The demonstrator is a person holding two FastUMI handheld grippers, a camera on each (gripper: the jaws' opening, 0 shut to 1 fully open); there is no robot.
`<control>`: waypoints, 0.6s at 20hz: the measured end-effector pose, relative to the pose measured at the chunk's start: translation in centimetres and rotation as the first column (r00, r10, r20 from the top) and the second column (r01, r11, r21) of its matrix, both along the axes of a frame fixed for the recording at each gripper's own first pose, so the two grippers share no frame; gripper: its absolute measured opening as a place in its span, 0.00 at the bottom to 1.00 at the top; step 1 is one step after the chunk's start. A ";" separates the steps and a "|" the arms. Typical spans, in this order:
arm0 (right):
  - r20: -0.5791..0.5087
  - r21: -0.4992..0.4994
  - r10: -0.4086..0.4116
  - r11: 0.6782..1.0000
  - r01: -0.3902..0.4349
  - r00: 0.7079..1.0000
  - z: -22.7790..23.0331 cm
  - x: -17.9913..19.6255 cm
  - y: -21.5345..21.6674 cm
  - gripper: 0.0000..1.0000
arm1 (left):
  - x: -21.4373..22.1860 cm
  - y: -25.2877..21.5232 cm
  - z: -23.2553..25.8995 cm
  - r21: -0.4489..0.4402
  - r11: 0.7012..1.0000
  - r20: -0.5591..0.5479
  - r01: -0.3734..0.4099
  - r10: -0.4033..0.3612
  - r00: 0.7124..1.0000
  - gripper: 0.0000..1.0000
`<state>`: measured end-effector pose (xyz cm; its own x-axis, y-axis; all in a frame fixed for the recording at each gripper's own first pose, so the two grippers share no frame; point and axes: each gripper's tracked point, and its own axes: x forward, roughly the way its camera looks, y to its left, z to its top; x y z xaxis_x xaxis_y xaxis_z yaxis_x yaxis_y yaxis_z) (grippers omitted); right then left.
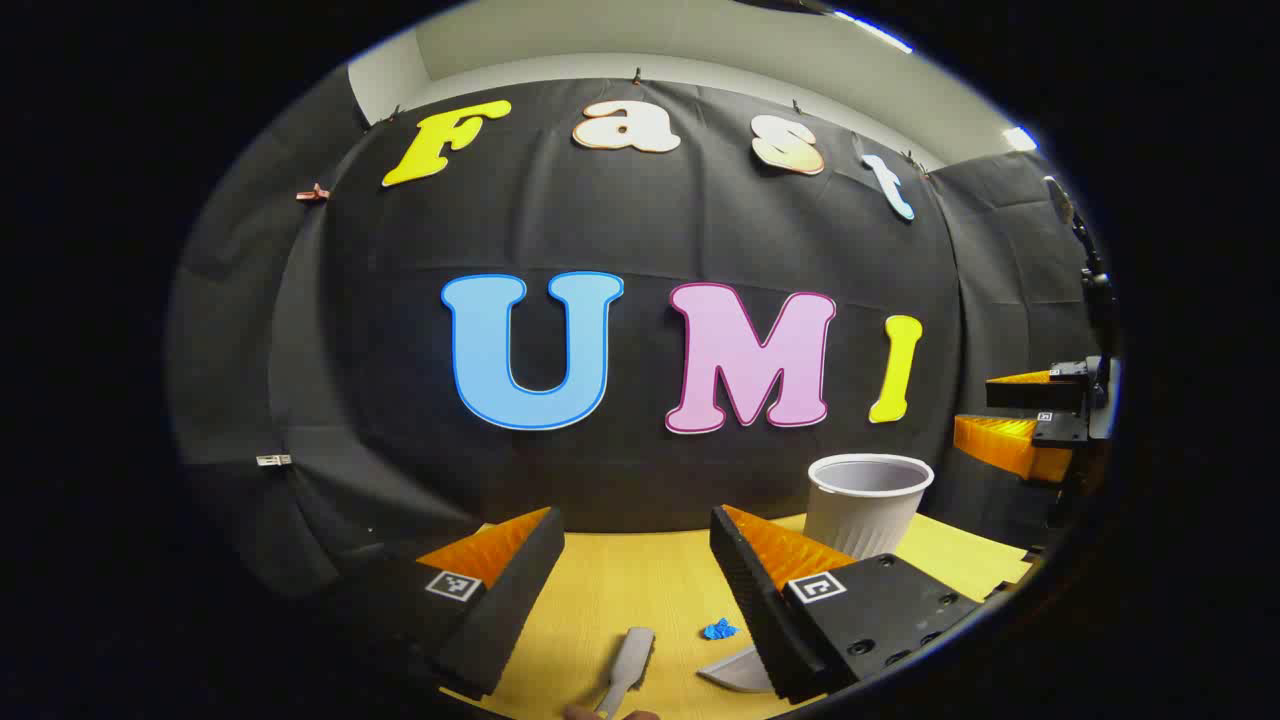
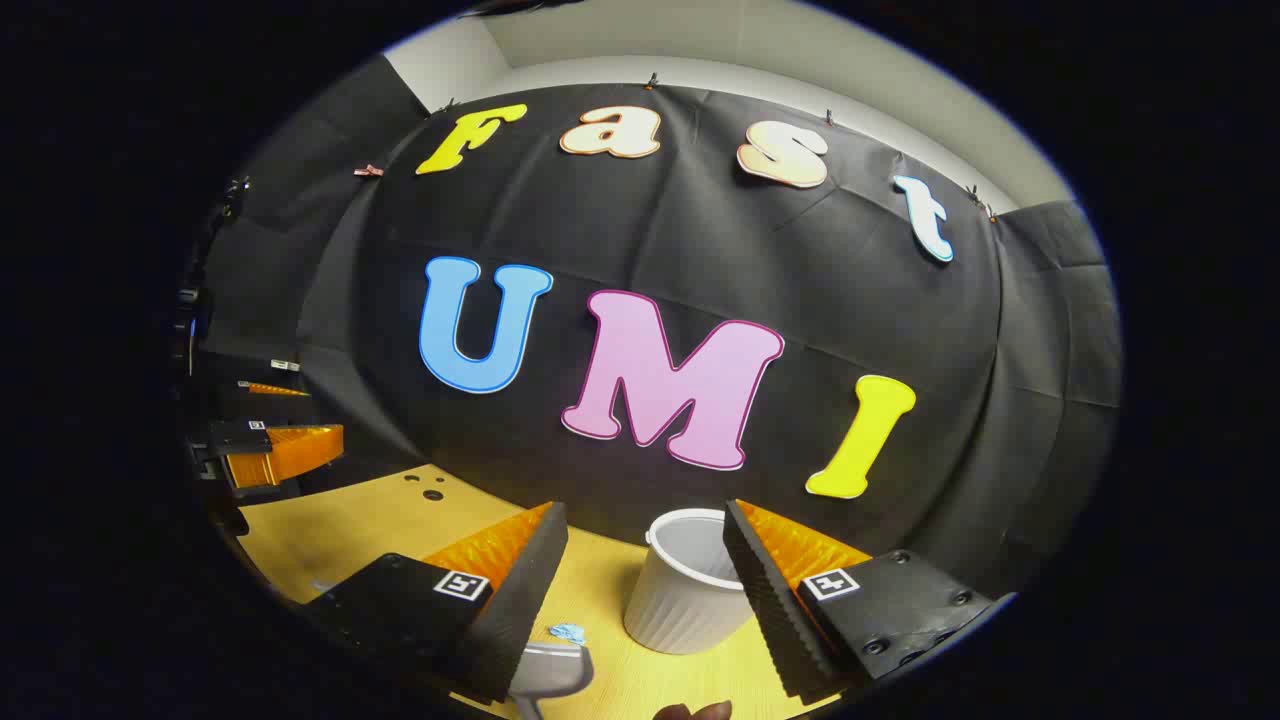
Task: Pick up the small broom and dustpan from the desktop, sweep the trash into the dustpan with the broom, and then empty the trash into the garbage bin.
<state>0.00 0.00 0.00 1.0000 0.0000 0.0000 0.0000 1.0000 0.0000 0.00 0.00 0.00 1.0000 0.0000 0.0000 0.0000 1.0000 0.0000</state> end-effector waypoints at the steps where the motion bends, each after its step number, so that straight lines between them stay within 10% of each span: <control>1: -0.006 0.007 0.002 1.000 -0.002 1.000 -0.1 0.0 0.0 0.98 | 0.0 -0.2 -0.1 0.001 1.000 -0.003 0.003 -0.003 1.000 0.95; 12: -0.018 0.031 0.010 0.999 -0.010 1.000 -0.2 -0.6 0.0 0.98 | -0.1 -1.1 -0.8 0.003 1.000 -0.016 0.003 -0.003 1.000 0.95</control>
<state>-0.65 0.01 -0.18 0.9998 0.0101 -0.0180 -0.0096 0.9995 0.0312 -0.06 -1.13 -0.77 0.9999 -0.0027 -0.0165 0.0027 1.0000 0.0032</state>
